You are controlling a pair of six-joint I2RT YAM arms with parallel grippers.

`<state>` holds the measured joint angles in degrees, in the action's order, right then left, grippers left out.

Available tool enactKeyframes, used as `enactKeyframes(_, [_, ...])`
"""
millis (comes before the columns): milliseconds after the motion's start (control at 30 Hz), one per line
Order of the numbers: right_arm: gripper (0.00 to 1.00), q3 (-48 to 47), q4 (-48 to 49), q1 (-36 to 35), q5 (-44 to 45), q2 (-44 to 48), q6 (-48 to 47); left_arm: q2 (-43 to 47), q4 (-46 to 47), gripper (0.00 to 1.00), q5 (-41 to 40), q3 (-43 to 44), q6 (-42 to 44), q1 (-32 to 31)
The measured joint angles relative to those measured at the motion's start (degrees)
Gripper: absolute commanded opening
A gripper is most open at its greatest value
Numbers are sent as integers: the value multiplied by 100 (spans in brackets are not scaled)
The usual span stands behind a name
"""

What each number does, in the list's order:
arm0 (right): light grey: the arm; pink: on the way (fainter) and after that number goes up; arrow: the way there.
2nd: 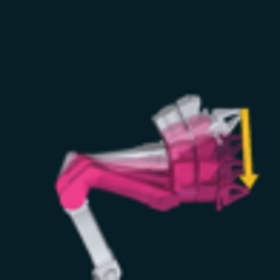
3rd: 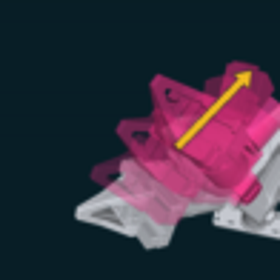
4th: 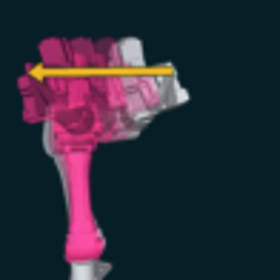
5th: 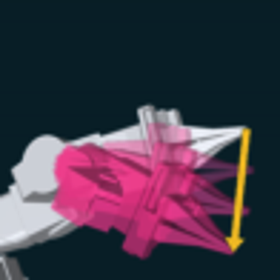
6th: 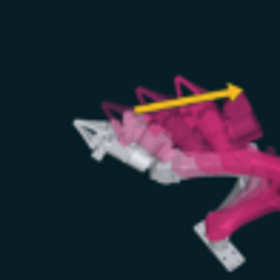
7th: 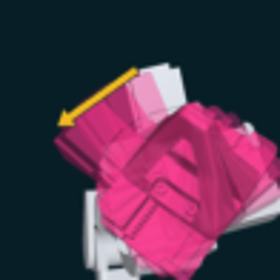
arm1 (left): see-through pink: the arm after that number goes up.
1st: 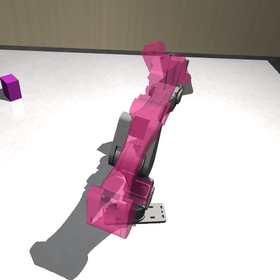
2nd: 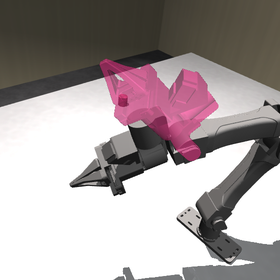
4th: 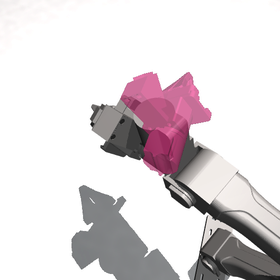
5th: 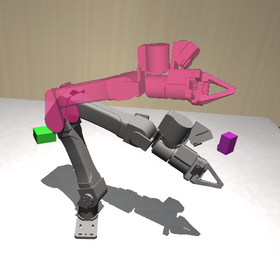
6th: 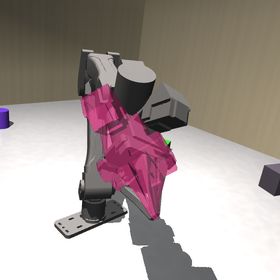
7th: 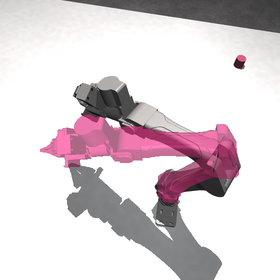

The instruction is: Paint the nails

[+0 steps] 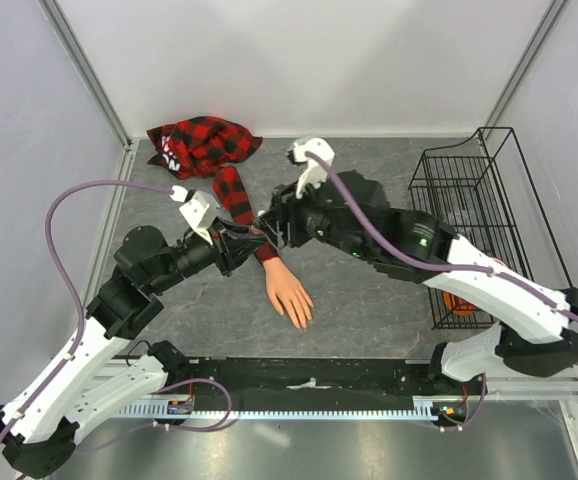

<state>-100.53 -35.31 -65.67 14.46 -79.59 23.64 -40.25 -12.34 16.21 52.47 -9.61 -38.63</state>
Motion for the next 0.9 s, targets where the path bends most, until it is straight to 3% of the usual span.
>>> enactKeyframes(67, [53,-203,-179,-109,188,-245,13,33,0,2,-20,-15,7,0])
enactKeyframes(200, [35,-363,-415,-205,411,-525,2,81,-4,2,-28,-68,7,0])
enactKeyframes(267, [32,-376,-507,-208,472,-557,-2,105,-4,2,-28,-92,7,0])
enactKeyframes(333, [21,-378,-549,-210,485,-560,11,129,-4,2,-26,-107,7,0])
enactKeyframes(400, [0,-378,-542,-229,472,-562,-11,131,-4,2,-7,-111,7,0])
enactKeyframes(567, [0,-269,-435,-214,35,-476,-507,236,-114,2,293,-114,-7,61])
enactKeyframes(667, [0,518,94,-63,-1172,120,-1215,293,-190,2,1189,-116,-120,114])
enactKeyframes(767, [0,1325,671,144,-3209,815,-1790,280,114,2,2710,-133,-579,116])
enactKeyframes(900, [0,1526,1309,125,-5060,994,-1952,286,778,2,4317,-44,-1064,0])
